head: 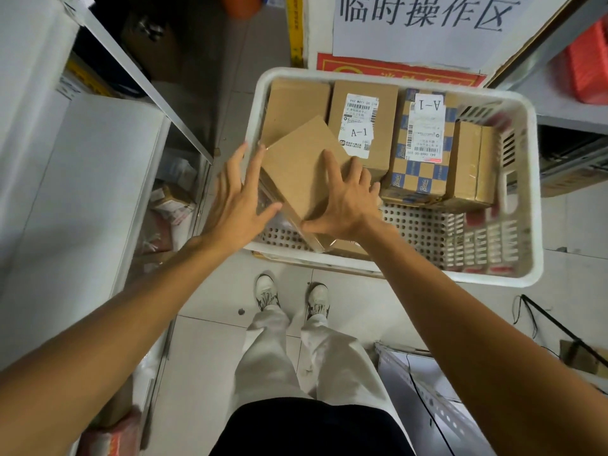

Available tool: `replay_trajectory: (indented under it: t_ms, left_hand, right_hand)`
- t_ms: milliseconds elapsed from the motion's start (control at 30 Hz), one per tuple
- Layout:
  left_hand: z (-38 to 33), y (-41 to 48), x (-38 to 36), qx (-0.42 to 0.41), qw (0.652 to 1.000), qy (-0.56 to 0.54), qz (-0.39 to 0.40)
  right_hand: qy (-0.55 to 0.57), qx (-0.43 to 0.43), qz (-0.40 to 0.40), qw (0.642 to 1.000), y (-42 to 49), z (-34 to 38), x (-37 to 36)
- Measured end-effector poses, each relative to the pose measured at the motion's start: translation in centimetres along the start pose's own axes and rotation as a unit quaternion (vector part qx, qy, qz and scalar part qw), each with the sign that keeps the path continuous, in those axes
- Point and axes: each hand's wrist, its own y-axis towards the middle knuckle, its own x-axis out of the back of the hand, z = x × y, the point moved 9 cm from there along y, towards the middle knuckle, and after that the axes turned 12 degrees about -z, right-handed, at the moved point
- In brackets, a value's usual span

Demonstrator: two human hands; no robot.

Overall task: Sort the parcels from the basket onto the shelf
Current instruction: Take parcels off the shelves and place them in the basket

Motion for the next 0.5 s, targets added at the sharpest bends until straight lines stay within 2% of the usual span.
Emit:
replay_trajectory:
  t_ms: [100,133,200,333,500]
  left_hand:
    - [-2.2,0.7,-1.2,-0.190,0.977,0.078,0.056]
    - [-2.6,0.6,-2.0,-0.226,0.967,0.083,0.087]
    - [-2.9,0.5,-2.9,-0.246,0.959,0.079,0.113]
    - [-4.3,0.1,-3.8,-0.275,0.956,0.067,0.083]
    - [-5.1,-0.1,-4.6,-0.285,0.952,0.055,0.097]
  right_hand:
    - [-0.057,0.071,0.025,0.996,0.2,0.3,0.1]
    - [-0.073,0.083,0.030,0.993,0.4,0.2,0.0]
    - [-0.085,0.110,0.032,0.990,0.7,-0.1,0.0]
    - [-0.056,0.150,0.053,0.986,0.8,-1.9,0.2]
    - [-0.053,0.212,0.088,0.972,0.3,-1.8,-1.2]
